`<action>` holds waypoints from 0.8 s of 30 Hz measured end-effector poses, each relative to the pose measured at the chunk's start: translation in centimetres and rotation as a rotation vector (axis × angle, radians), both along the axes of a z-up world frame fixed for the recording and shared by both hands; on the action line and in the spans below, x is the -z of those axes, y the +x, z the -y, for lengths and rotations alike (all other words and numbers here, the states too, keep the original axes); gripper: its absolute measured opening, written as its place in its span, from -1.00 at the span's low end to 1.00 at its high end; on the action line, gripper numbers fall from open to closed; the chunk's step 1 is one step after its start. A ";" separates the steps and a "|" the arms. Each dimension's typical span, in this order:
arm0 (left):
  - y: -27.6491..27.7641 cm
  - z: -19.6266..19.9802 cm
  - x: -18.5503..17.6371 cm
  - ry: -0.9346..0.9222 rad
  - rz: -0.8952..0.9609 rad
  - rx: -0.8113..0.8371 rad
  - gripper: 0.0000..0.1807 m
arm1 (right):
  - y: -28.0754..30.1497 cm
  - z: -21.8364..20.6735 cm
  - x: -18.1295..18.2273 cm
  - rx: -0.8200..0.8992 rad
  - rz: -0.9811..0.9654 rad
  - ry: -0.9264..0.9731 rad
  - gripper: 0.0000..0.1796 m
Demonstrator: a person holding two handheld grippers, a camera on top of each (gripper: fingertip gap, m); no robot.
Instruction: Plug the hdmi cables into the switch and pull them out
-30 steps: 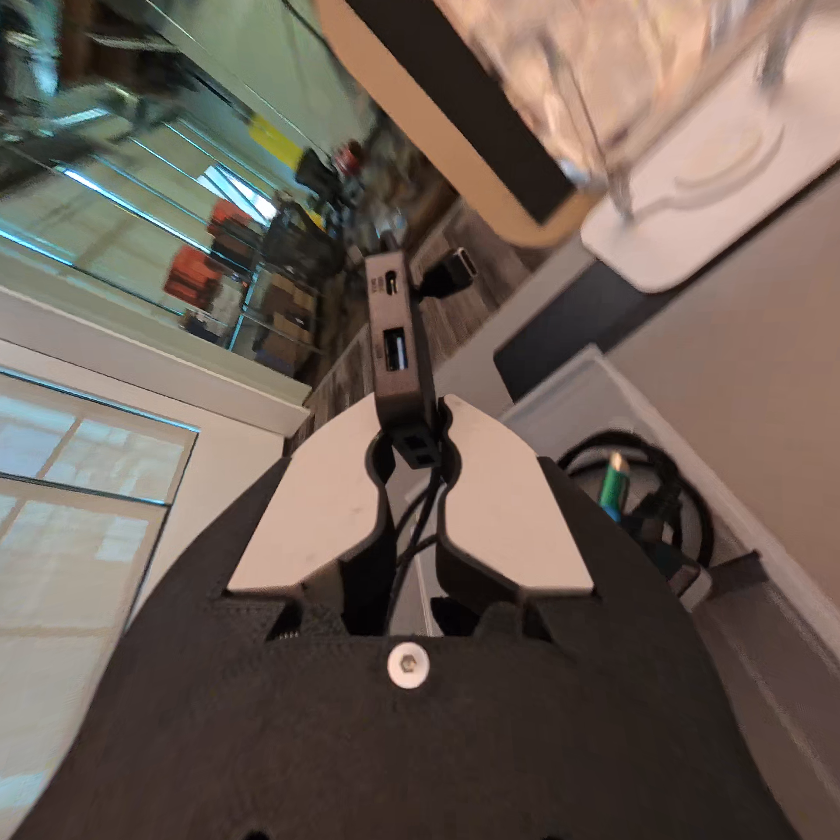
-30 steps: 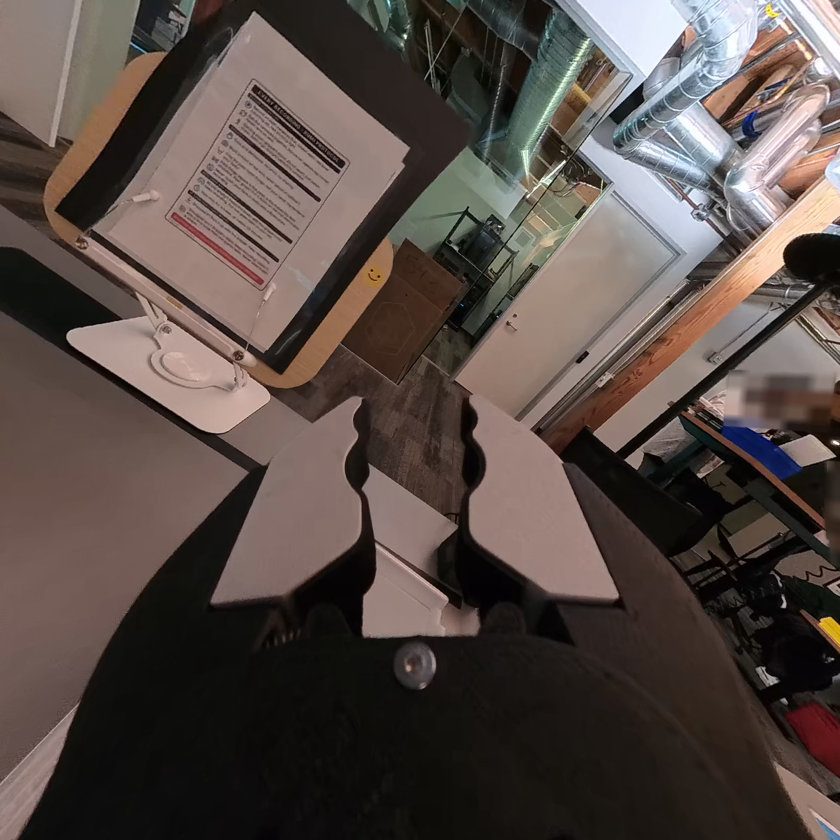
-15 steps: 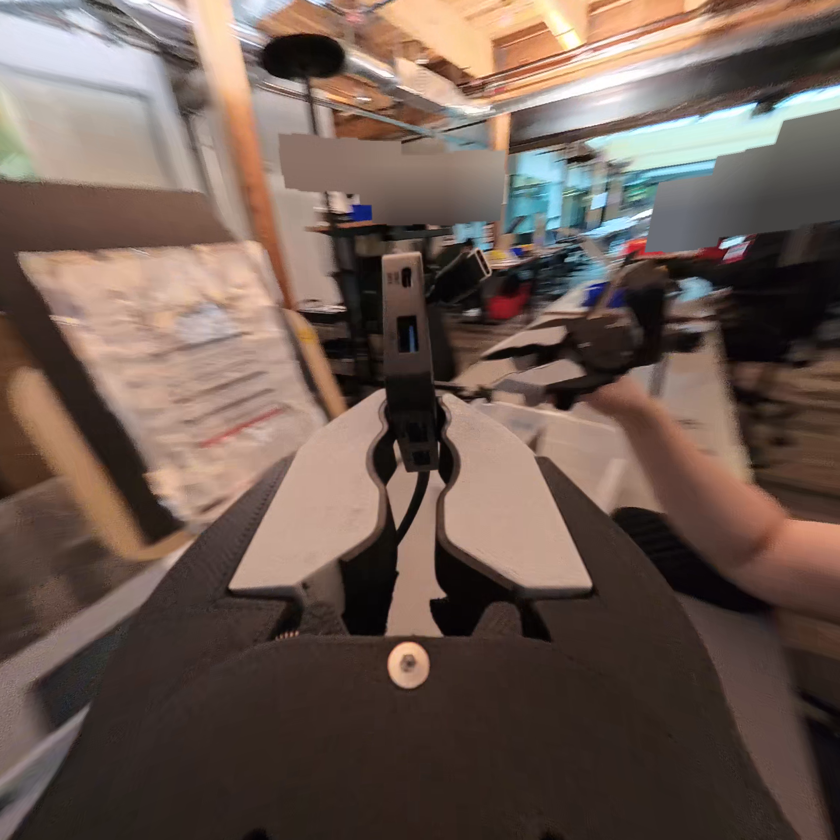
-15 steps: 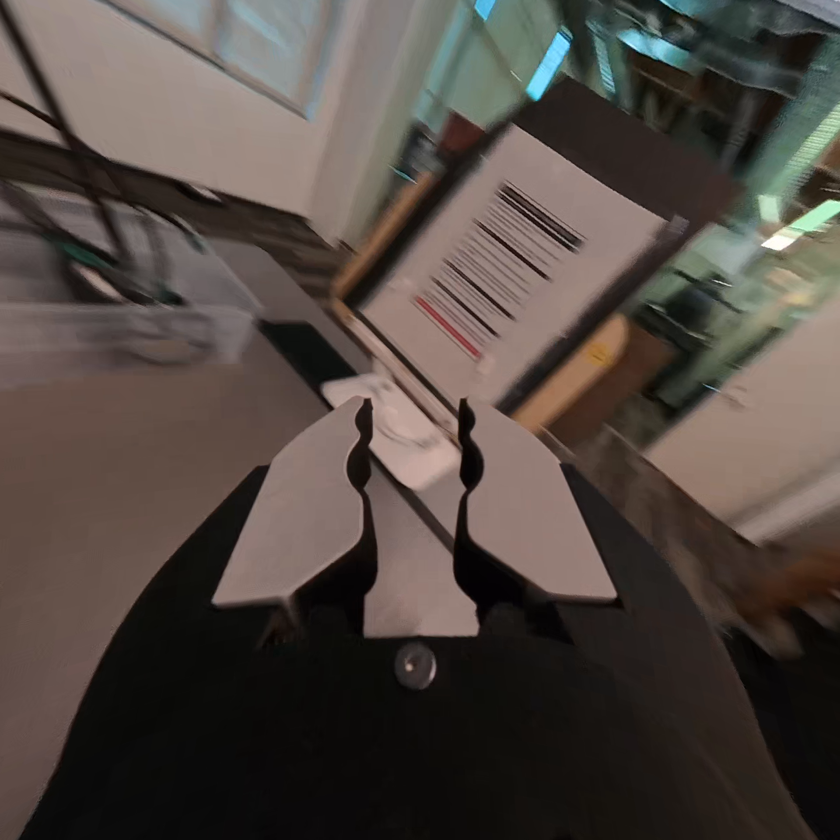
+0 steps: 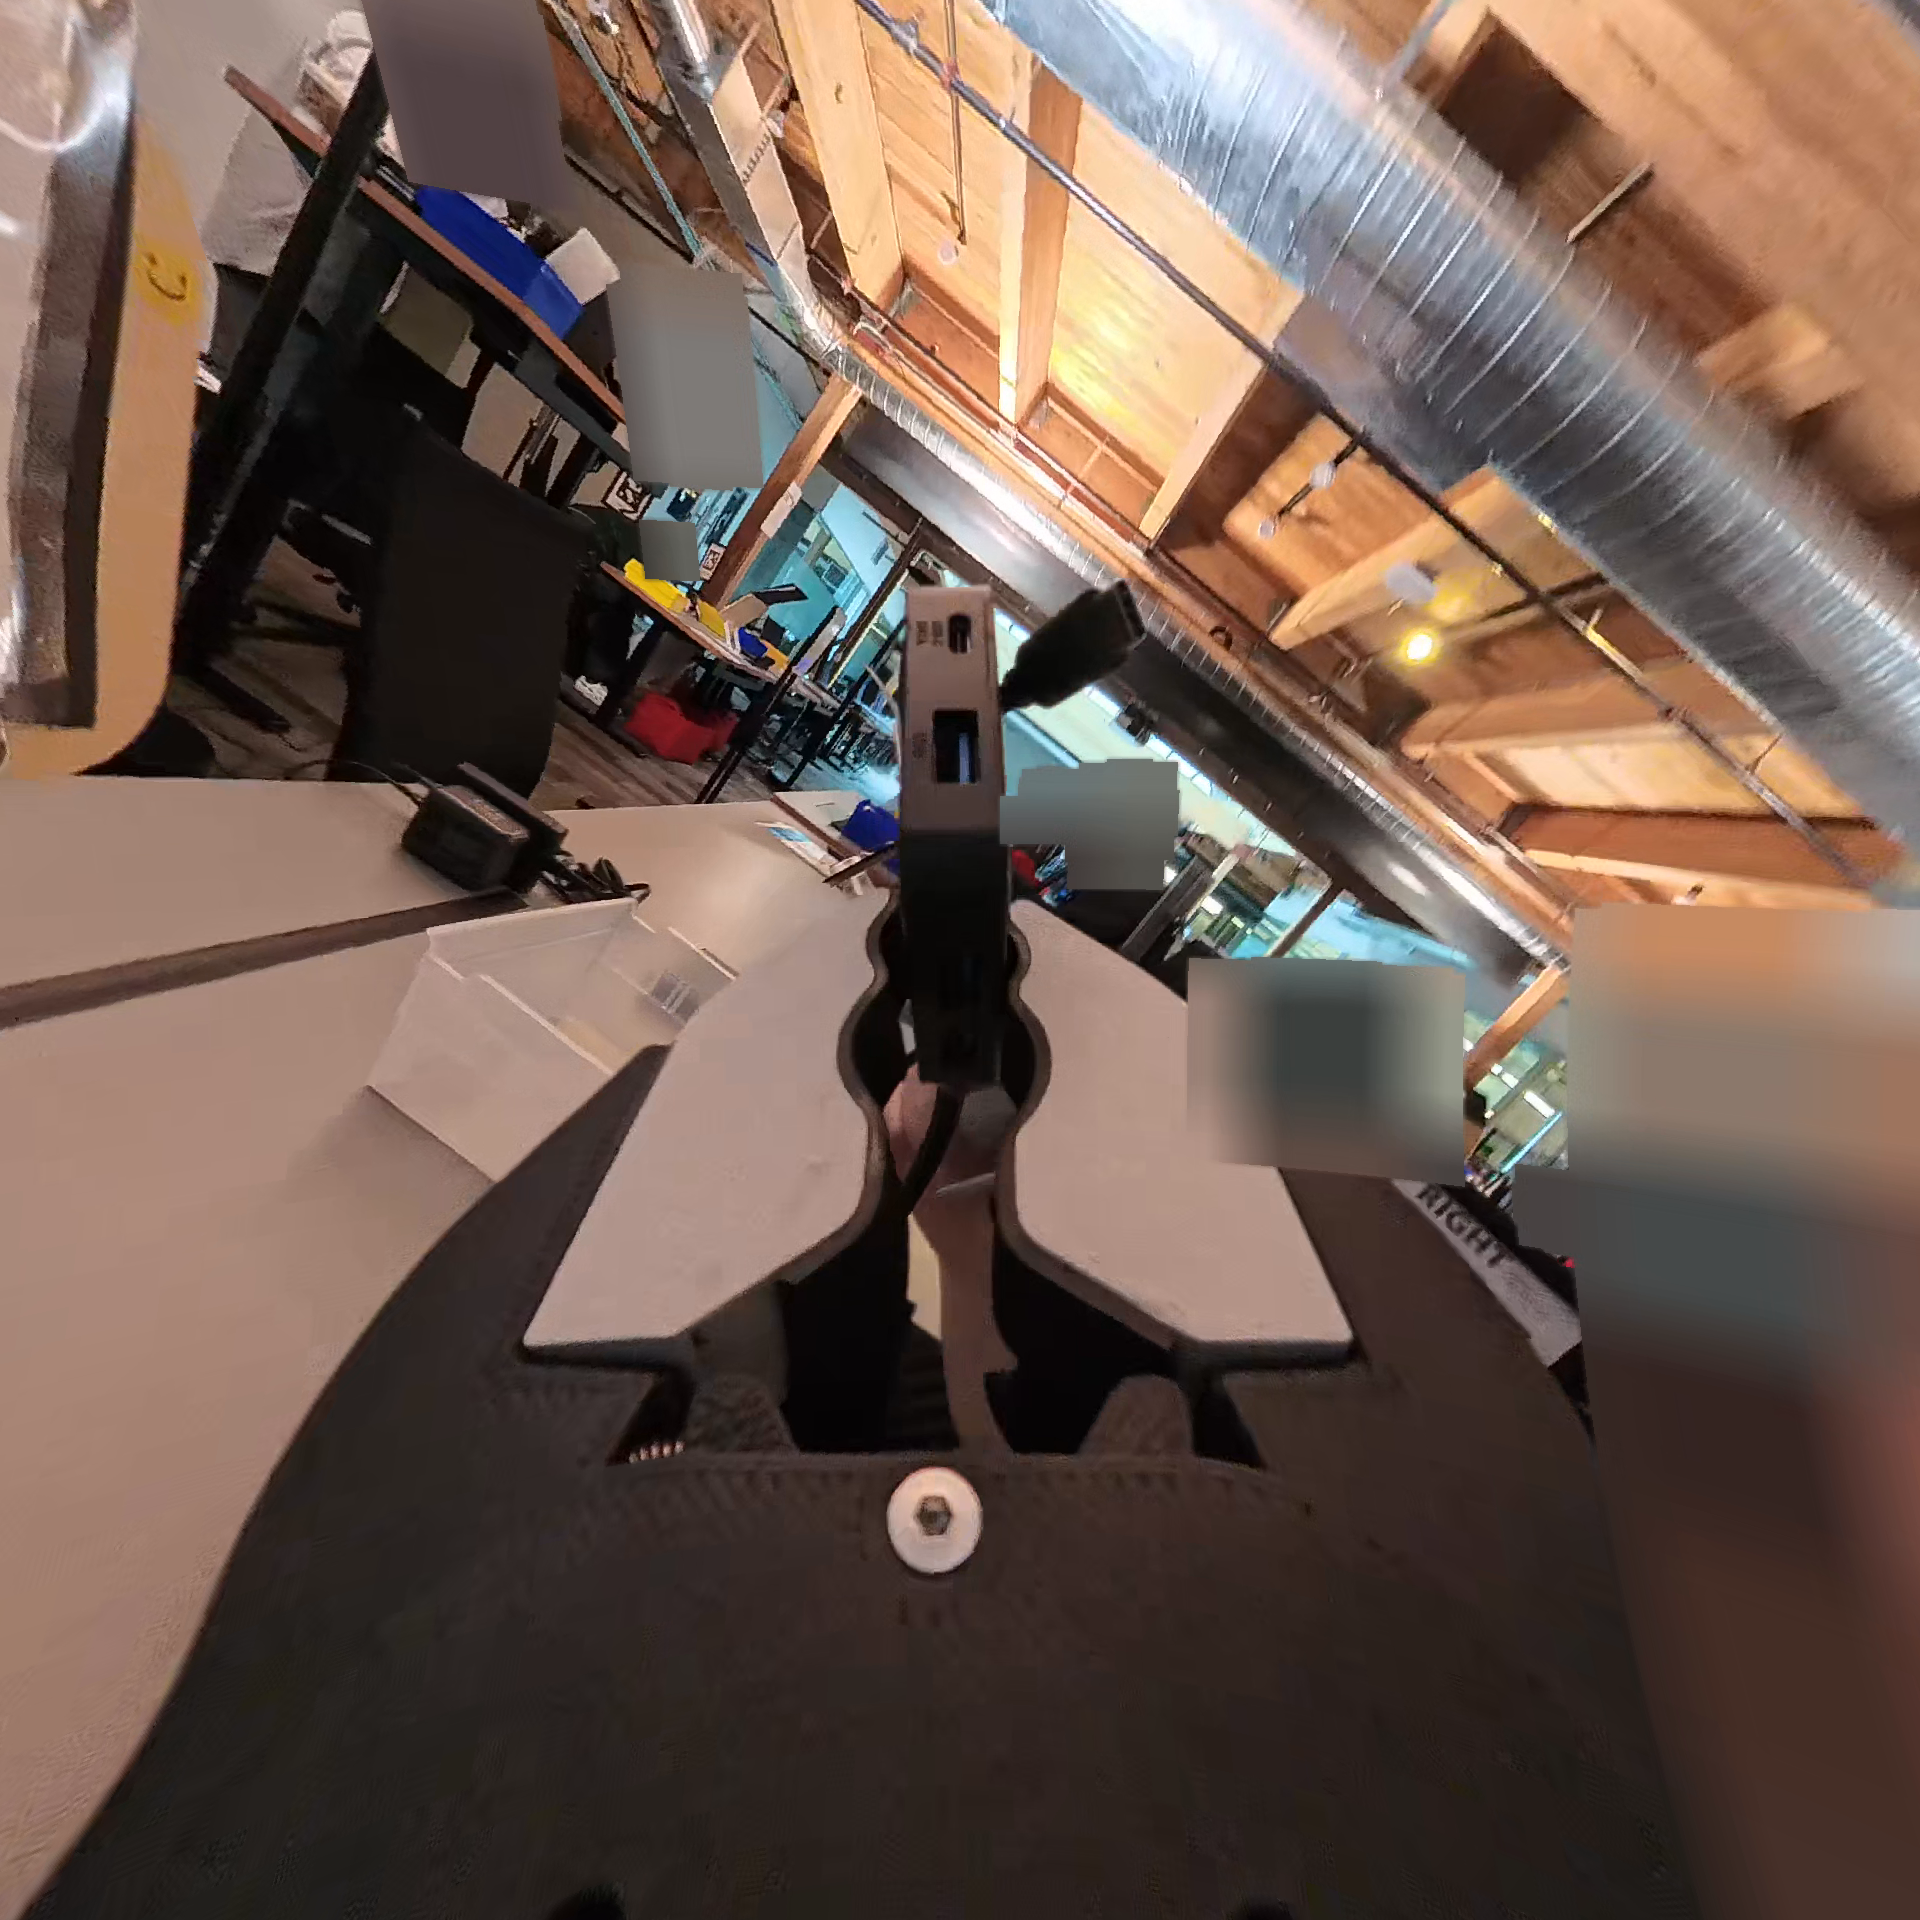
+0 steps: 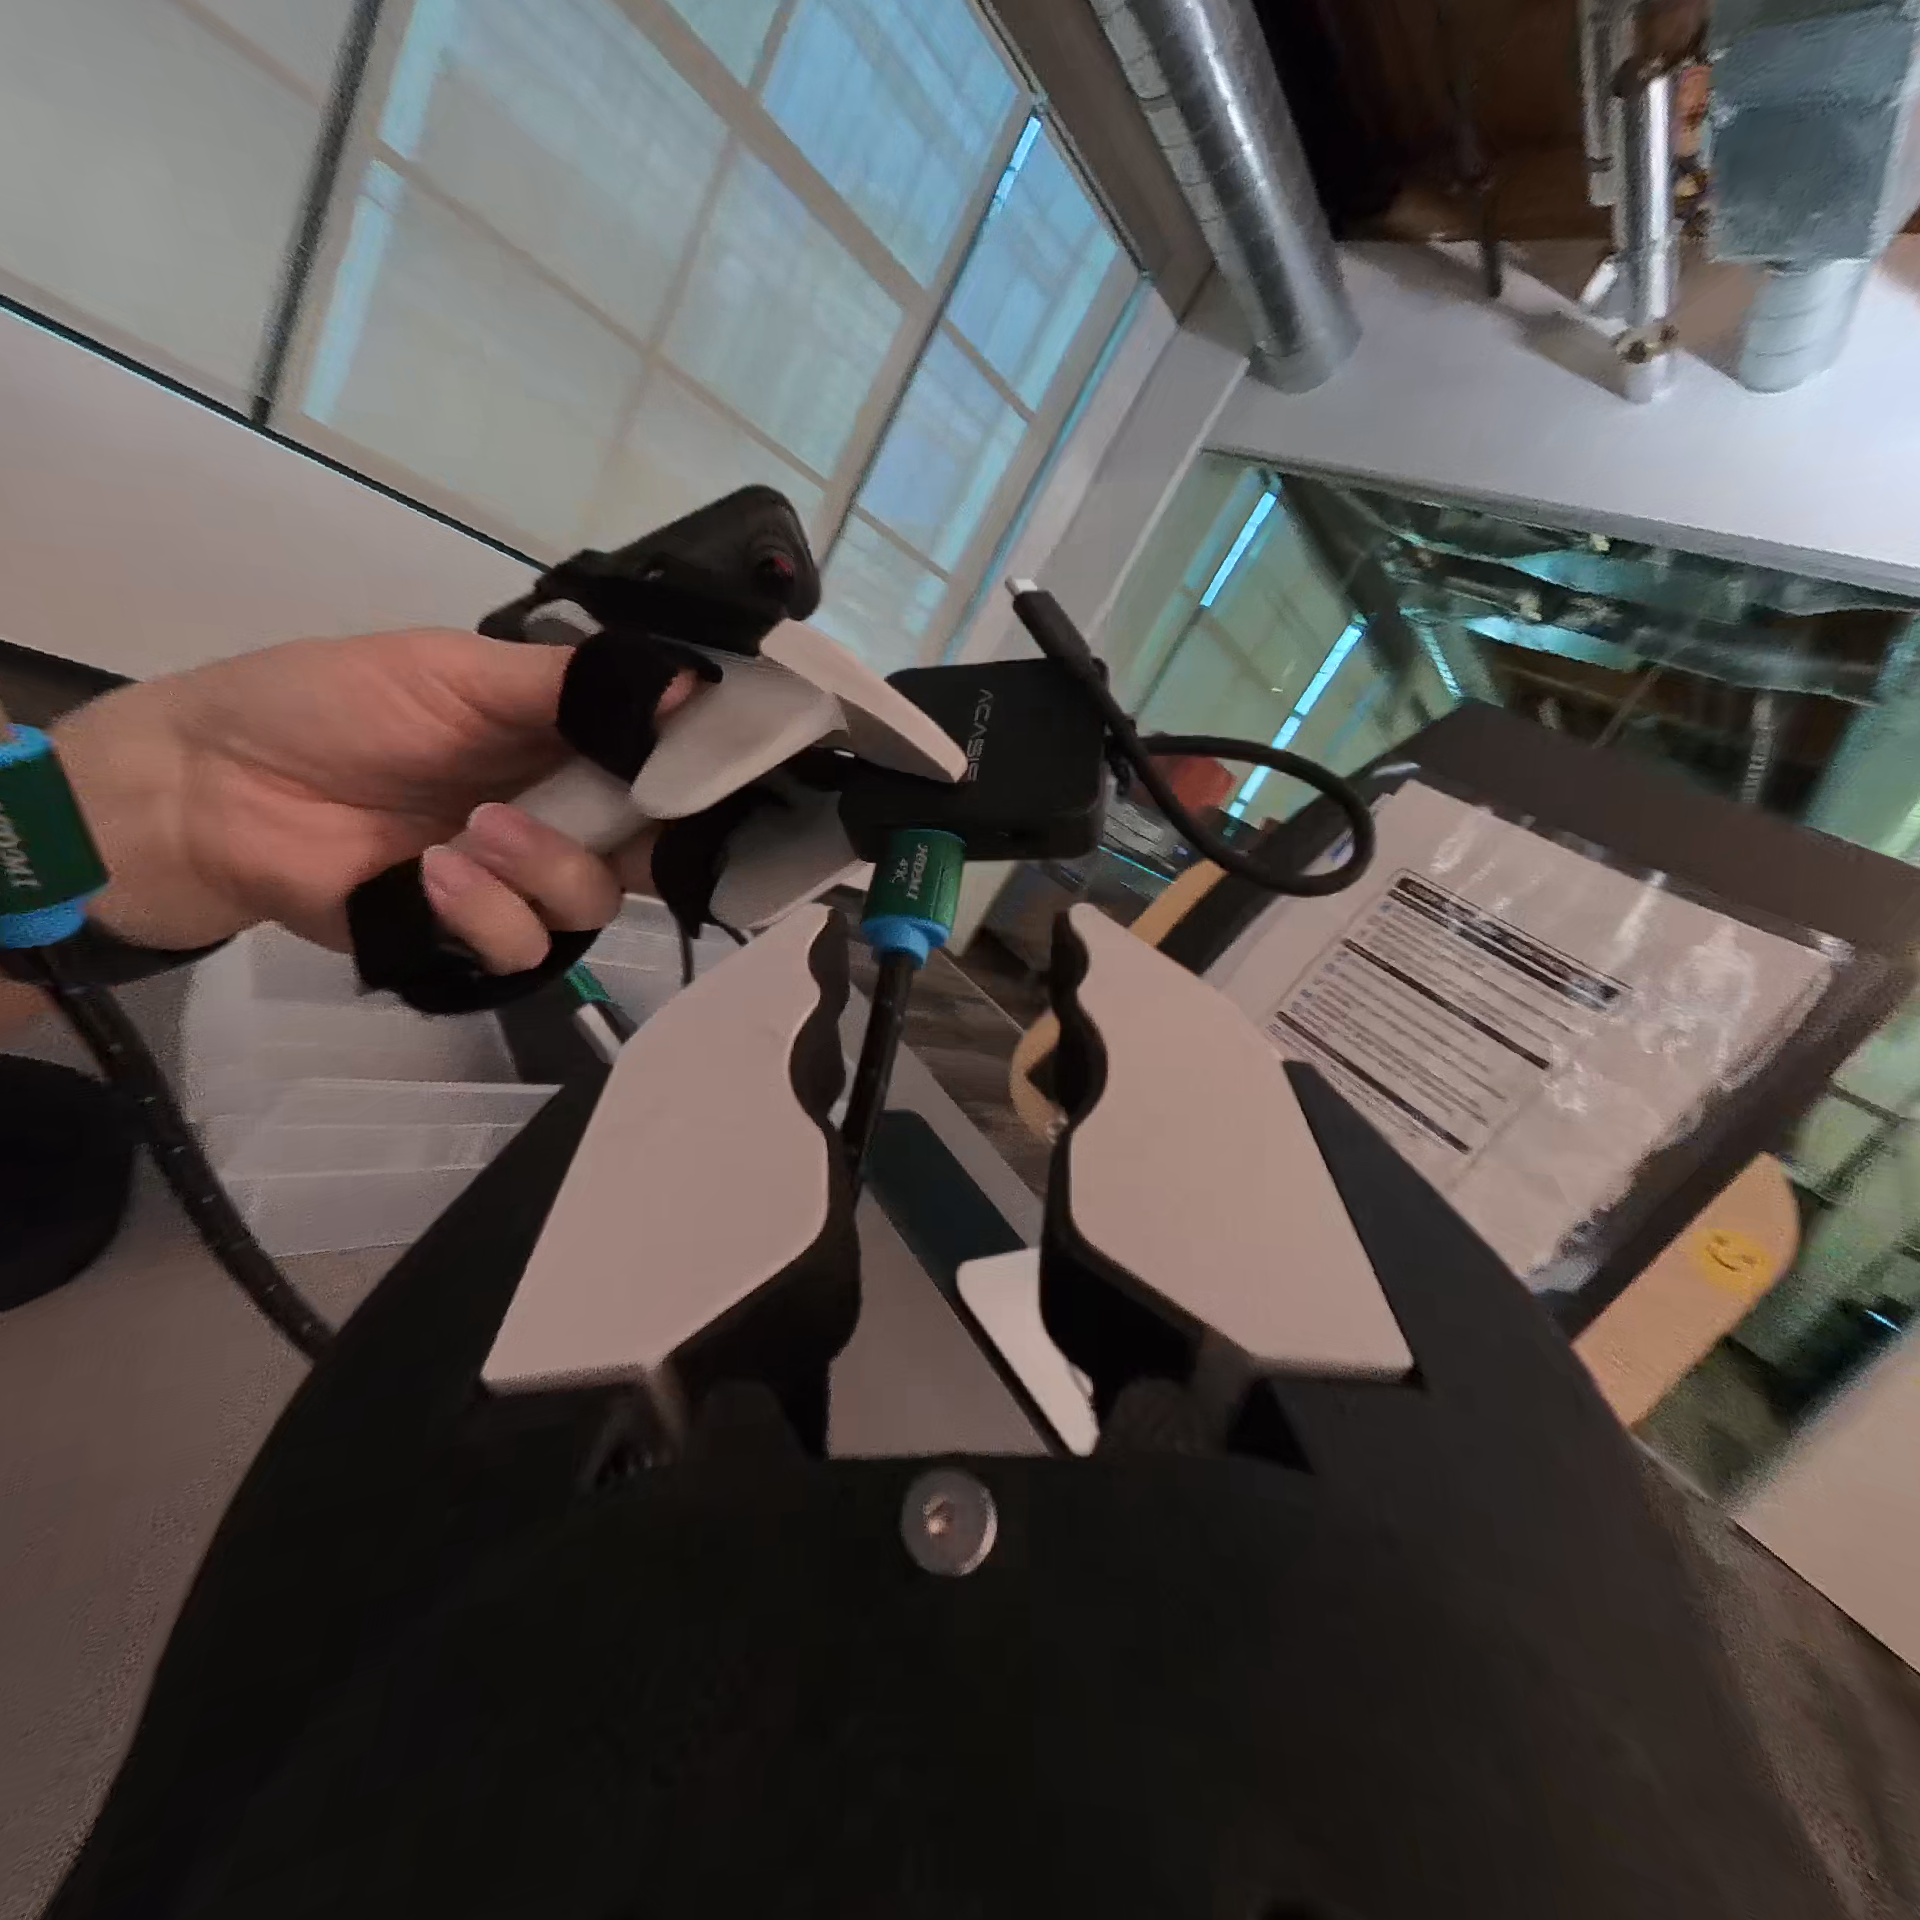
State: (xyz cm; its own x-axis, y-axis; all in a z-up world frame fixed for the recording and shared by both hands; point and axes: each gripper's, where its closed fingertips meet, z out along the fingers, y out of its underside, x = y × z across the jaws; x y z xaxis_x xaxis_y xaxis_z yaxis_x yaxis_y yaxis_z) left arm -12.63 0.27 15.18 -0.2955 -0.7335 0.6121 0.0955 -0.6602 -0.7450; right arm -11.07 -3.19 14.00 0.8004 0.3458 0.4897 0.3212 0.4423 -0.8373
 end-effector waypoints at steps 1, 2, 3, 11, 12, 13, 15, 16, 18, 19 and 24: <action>0.2 -0.2 0.2 -0.018 -0.001 0.002 -0.85 | 0.0 -0.4 0.3 0.030 -0.005 -0.004 -0.59; 0.3 -0.3 0.4 -0.029 -0.003 0.000 -0.86 | -0.1 -0.8 0.7 0.052 -0.018 -0.018 -0.58; 0.4 -0.5 0.6 -0.037 -0.006 -0.007 -0.85 | 0.0 -1.2 1.0 0.076 -0.034 -0.033 -0.58; 1.6 -1.2 2.2 -0.080 -0.036 -0.036 -0.86 | 0.2 -2.7 2.8 0.238 -0.056 -0.067 -0.62; 1.8 -1.1 2.4 -0.084 -0.041 -0.028 -0.86 | 0.3 -2.8 3.0 0.257 -0.046 -0.067 -0.65; 2.0 -0.9 2.6 -0.089 -0.047 -0.018 -0.86 | 0.5 -2.9 3.1 0.271 -0.040 -0.067 -0.67; 2.5 -0.5 3.0 -0.098 -0.056 -0.002 -0.86 | 0.6 -3.1 3.4 0.274 -0.042 -0.079 -0.72; 2.7 -0.4 3.2 -0.102 -0.057 0.004 -0.86 | 0.8 -3.3 3.6 0.277 -0.043 -0.094 -0.74; 2.8 -0.4 3.4 -0.100 -0.060 0.001 -0.86 | 1.0 -3.5 4.0 0.275 -0.048 -0.127 -0.75; 2.9 -0.5 3.5 -0.099 -0.060 0.002 -0.86 | 1.0 -3.6 4.1 0.272 -0.047 -0.138 -0.75; 2.8 -0.5 3.4 -0.075 -0.006 0.015 -0.86 | 1.0 -3.7 4.2 0.273 -0.026 -0.157 -0.75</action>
State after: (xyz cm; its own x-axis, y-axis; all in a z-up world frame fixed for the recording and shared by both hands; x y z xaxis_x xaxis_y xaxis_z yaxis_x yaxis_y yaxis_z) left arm -9.78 0.81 11.77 -0.3021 -0.6807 0.6673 0.0806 -0.7158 -0.6937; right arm -10.07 0.46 9.76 0.8858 0.1862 0.4251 0.3876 0.2069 -0.8983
